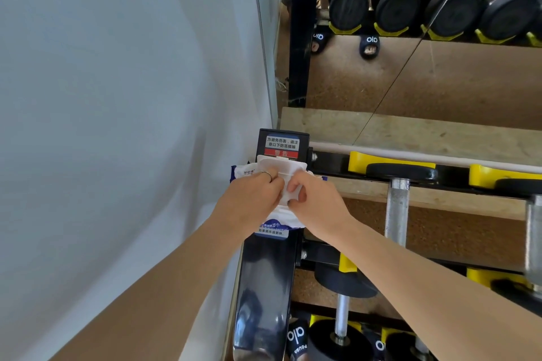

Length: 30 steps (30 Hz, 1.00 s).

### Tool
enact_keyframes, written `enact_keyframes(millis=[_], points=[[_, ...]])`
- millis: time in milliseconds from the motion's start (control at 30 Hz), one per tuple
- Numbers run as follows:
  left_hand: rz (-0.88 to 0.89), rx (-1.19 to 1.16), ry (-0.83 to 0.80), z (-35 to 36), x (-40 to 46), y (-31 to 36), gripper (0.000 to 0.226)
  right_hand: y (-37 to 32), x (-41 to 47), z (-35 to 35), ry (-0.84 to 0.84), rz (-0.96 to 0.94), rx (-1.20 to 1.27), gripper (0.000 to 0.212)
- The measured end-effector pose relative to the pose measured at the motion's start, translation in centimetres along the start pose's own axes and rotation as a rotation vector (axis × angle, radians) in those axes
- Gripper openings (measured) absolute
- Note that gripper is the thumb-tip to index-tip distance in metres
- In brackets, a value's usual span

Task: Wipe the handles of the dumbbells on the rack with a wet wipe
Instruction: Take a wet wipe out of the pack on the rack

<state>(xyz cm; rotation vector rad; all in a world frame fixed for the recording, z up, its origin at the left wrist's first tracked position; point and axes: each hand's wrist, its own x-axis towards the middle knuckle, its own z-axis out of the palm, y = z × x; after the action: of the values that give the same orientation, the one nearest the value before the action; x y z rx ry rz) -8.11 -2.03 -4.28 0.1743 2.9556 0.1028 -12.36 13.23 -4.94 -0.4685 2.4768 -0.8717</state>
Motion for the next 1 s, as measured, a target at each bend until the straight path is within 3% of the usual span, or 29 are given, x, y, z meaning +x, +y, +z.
enact_keyframes(millis=[233,400,567,700,833,1000], points=[[0.17,0.243,-0.133,-0.5,0.3,-0.4,0.047,0.2,-0.2,-0.2,0.008,-0.052,-0.022,0.026],[0.282,0.408,-0.146,0.3,0.8,-0.4,0.043,0.2,-0.2,0.1,0.007,-0.06,-0.06,0.024],[0.259,0.356,-0.124,0.7,0.9,-1.2,0.033,-0.2,0.1,-0.3,-0.012,-0.077,-0.09,0.019],[0.331,0.312,-0.128,1.6,0.8,-1.8,0.039,-0.2,0.1,-0.4,-0.007,-0.09,-0.143,0.022],[0.191,0.075,-0.081,0.2,0.9,-1.7,0.029,-0.2,0.0,-0.3,-0.02,-0.089,-0.154,0.024],[0.13,0.029,-0.095,-0.6,1.3,-0.9,0.03,-0.2,-0.2,-0.3,-0.029,-0.076,-0.158,0.026]])
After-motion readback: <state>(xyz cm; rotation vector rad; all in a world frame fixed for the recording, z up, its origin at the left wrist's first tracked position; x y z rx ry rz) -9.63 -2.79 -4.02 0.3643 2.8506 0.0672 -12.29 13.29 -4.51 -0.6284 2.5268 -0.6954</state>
